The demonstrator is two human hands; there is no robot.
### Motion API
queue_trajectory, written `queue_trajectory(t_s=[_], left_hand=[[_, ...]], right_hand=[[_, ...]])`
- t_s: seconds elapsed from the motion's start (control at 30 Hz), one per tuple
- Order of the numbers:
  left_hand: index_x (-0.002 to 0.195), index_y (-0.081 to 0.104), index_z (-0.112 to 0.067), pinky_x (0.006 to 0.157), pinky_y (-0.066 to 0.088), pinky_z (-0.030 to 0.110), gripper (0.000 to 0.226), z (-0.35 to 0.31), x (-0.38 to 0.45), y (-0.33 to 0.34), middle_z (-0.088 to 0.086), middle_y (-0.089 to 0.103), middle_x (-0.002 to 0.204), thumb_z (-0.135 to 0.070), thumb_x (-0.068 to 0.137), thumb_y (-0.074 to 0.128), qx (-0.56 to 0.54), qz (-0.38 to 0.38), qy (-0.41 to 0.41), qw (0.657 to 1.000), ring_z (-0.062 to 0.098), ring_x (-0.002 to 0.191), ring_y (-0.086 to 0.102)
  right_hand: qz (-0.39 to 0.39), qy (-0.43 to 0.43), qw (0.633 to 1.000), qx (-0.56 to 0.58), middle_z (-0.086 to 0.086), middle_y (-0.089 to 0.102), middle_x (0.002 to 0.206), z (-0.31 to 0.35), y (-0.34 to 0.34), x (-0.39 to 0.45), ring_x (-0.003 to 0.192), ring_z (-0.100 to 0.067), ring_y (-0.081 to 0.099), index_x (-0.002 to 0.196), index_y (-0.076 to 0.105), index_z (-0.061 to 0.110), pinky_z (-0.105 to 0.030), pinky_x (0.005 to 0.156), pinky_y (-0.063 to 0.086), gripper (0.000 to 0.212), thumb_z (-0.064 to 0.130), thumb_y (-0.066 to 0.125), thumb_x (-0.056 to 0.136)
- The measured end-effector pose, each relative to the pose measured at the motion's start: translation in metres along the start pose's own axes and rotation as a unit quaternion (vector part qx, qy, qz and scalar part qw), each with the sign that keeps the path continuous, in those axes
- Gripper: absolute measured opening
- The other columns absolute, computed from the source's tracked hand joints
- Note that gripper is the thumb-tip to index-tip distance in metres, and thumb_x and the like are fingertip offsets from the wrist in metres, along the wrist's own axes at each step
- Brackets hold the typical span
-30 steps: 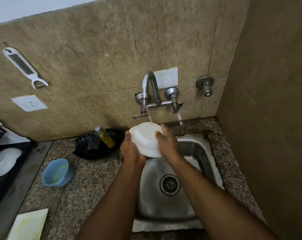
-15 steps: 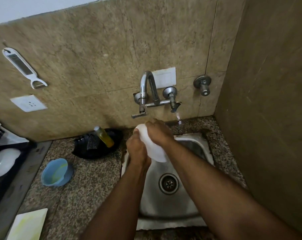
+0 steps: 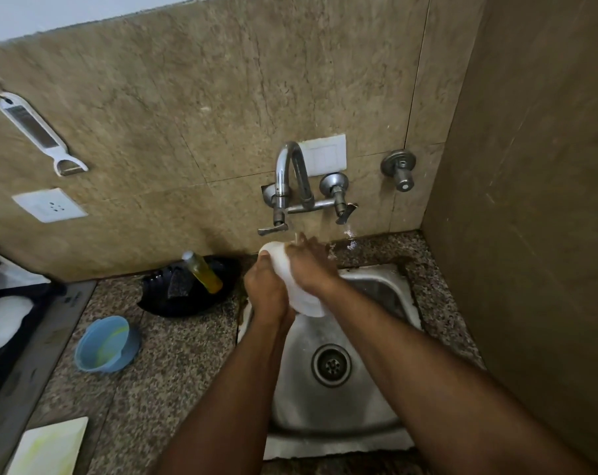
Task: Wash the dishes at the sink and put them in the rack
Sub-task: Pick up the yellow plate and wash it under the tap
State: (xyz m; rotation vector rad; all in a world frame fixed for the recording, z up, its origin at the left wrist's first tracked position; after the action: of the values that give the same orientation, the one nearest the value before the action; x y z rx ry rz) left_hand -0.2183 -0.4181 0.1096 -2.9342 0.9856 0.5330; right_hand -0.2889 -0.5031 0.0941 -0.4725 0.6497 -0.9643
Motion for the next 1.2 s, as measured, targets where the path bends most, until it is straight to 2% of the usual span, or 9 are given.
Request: queue_trajectory(t_s=[0.1, 0.27, 0.43, 0.6, 0.73, 0.87, 0.97, 1.1, 1.2], left_hand=[[0.106, 0.065, -0.009, 0.074, 0.058, 0.033, 0.032, 0.002, 0.011, -0.001, 0.007, 0.073, 0.095, -0.035, 0.108, 0.046, 0.011, 0.028, -0.029, 0.999, 0.019, 0.08, 0.07], [0.1, 0.07, -0.002, 0.074, 0.058, 0.035, 0.034, 0.0, 0.005, 0.003, 0.016, 0.075, 0.097, -0.032, 0.104, 0.054, 0.001, -0.021, -0.016, 1.0, 0.026, 0.082, 0.072], [0.12, 0.068, -0.004, 0.086, 0.055, 0.033, 0.035, 0.008, 0.02, 0.007, 0.015, 0.073, 0.117, -0.031, 0.107, 0.05, -0.084, 0.005, -0.034, 0.996, 0.027, 0.107, 0.07], [0.091, 0.068, -0.011, 0.084, 0.057, 0.039, 0.029, 0.005, 0.009, 0.004, 0.009, 0.072, 0.09, -0.029, 0.106, 0.051, -0.001, -0.008, -0.017, 1.0, 0.027, 0.088, 0.07], [0.089, 0.072, -0.017, 0.085, 0.06, 0.043, 0.027, 0.003, -0.008, 0.004, 0.009, 0.077, 0.092, -0.032, 0.104, 0.056, 0.02, 0.018, -0.002, 1.0, 0.029, 0.091, 0.073], [0.105, 0.075, -0.016, 0.091, 0.058, 0.059, 0.034, 0.01, 0.001, -0.006, 0.01, 0.079, 0.102, -0.046, 0.098, 0.061, -0.009, 0.048, -0.06, 0.997, 0.037, 0.102, 0.073], [0.113, 0.074, -0.014, 0.089, 0.059, 0.059, 0.037, 0.009, 0.011, -0.019, 0.01, 0.079, 0.107, -0.046, 0.098, 0.063, -0.017, 0.052, -0.081, 0.995, 0.036, 0.102, 0.072], [0.099, 0.075, -0.014, 0.084, 0.058, 0.048, 0.032, 0.014, 0.025, -0.027, 0.013, 0.078, 0.108, -0.043, 0.099, 0.063, 0.082, 0.036, -0.073, 0.993, 0.033, 0.093, 0.072], [0.119, 0.065, -0.012, 0.073, 0.056, 0.039, 0.042, 0.017, 0.026, -0.016, 0.017, 0.07, 0.114, -0.047, 0.106, 0.044, 0.121, 0.036, -0.125, 0.984, 0.031, 0.092, 0.066]], right_hand=[[0.019, -0.055, 0.998, 0.021, -0.005, 0.003, 0.174, 0.015, 0.01, -0.023, 0.16, -0.023, 0.003, 0.165, 0.012, 0.017, -0.054, 0.128, 0.005, 0.07, 0.054, 0.02, 0.107], [0.035, 0.095, 0.985, 0.141, -0.02, 0.049, 0.149, 0.001, -0.007, 0.029, 0.128, -0.035, 0.054, 0.146, 0.045, 0.009, -0.049, 0.107, 0.044, 0.069, 0.056, 0.033, 0.098], [0.005, 0.026, 0.998, 0.05, -0.02, 0.024, 0.167, 0.026, 0.003, -0.005, 0.151, -0.036, 0.03, 0.161, 0.024, 0.006, -0.048, 0.122, 0.028, 0.081, 0.058, 0.032, 0.1], [0.046, 0.108, 0.954, 0.274, -0.015, 0.068, 0.124, -0.002, 0.012, 0.019, 0.104, -0.028, 0.066, 0.12, 0.066, 0.012, -0.044, 0.098, 0.053, 0.068, 0.065, 0.042, 0.085], [0.046, 0.155, 0.932, 0.325, -0.016, 0.069, 0.119, -0.033, -0.005, 0.022, 0.111, -0.036, 0.063, 0.117, 0.068, 0.011, -0.05, 0.109, 0.046, 0.055, 0.054, 0.037, 0.1], [0.043, 0.188, 0.911, 0.366, -0.011, 0.076, 0.11, -0.059, -0.005, 0.012, 0.101, -0.036, 0.071, 0.112, 0.074, 0.019, -0.053, 0.1, 0.054, 0.081, 0.084, 0.055, 0.068], [0.084, 0.156, 0.882, 0.438, -0.011, 0.08, 0.105, -0.064, -0.013, -0.008, 0.1, -0.038, 0.075, 0.11, 0.077, 0.015, -0.055, 0.09, 0.06, 0.055, 0.062, 0.073, 0.083], [-0.032, 0.079, 0.87, 0.486, -0.012, 0.08, 0.097, -0.062, -0.038, -0.016, 0.098, -0.039, 0.075, 0.099, 0.076, 0.008, -0.055, 0.085, 0.062, 0.028, 0.023, 0.088, 0.079], [-0.106, 0.05, 0.904, 0.41, 0.001, 0.079, 0.092, -0.051, -0.051, -0.023, 0.087, -0.024, 0.075, 0.1, 0.071, 0.016, -0.047, 0.079, 0.065, 0.043, 0.028, 0.096, 0.067]])
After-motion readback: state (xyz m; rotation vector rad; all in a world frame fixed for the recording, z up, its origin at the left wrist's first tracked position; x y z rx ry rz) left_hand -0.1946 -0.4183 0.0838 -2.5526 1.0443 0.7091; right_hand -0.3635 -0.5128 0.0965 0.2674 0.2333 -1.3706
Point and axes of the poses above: each hand's wrist, its own x-axis towards the middle knuckle, its own y-axis out of the palm, z = x × y, the point moved 5 cm from there along x, towards the middle knuckle
